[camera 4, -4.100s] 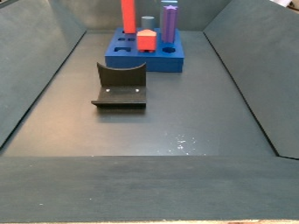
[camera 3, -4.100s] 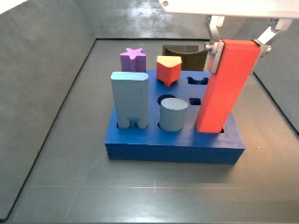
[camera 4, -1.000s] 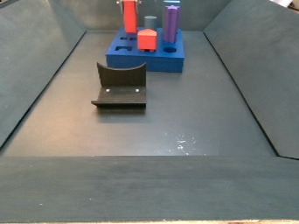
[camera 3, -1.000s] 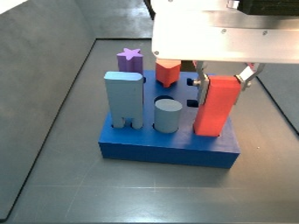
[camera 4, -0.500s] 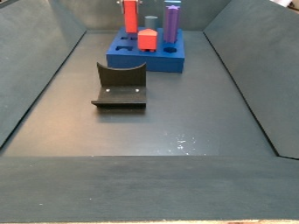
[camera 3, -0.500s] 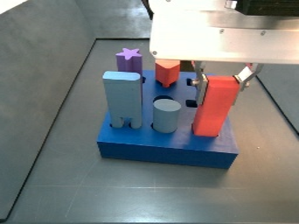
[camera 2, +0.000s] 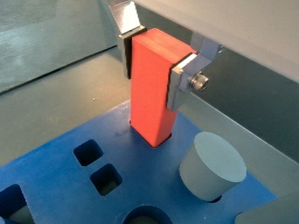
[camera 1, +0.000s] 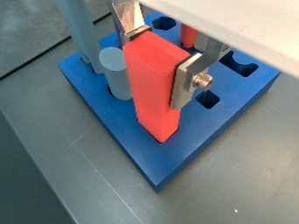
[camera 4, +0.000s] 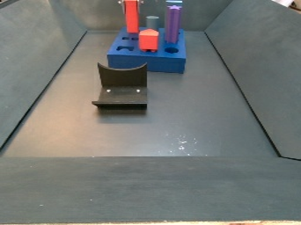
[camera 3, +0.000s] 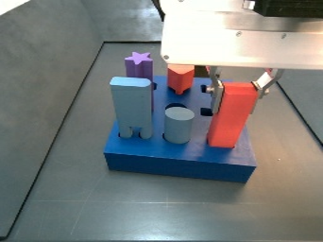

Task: Pick up the rectangle object. Move up. Place the rectangle object on the fixture. Regrasp the rectangle object. Move to above the board. Insert the rectangle object.
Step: Insert the rectangle object.

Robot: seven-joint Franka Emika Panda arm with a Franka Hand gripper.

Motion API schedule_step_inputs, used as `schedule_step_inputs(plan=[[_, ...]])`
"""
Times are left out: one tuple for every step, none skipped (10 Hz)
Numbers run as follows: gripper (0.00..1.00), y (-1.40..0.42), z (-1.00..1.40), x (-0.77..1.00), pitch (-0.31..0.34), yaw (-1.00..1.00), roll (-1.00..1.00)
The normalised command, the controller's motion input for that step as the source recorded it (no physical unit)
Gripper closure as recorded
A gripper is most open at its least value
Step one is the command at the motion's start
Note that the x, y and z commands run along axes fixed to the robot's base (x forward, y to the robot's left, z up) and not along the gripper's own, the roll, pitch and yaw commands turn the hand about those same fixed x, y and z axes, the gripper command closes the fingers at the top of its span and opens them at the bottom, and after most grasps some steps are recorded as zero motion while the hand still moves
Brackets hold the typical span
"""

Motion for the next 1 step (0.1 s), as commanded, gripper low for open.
schedule_step_inputs(plan=[[1.00, 0.00, 0.00, 0.00, 0.000, 0.00, 0.00]])
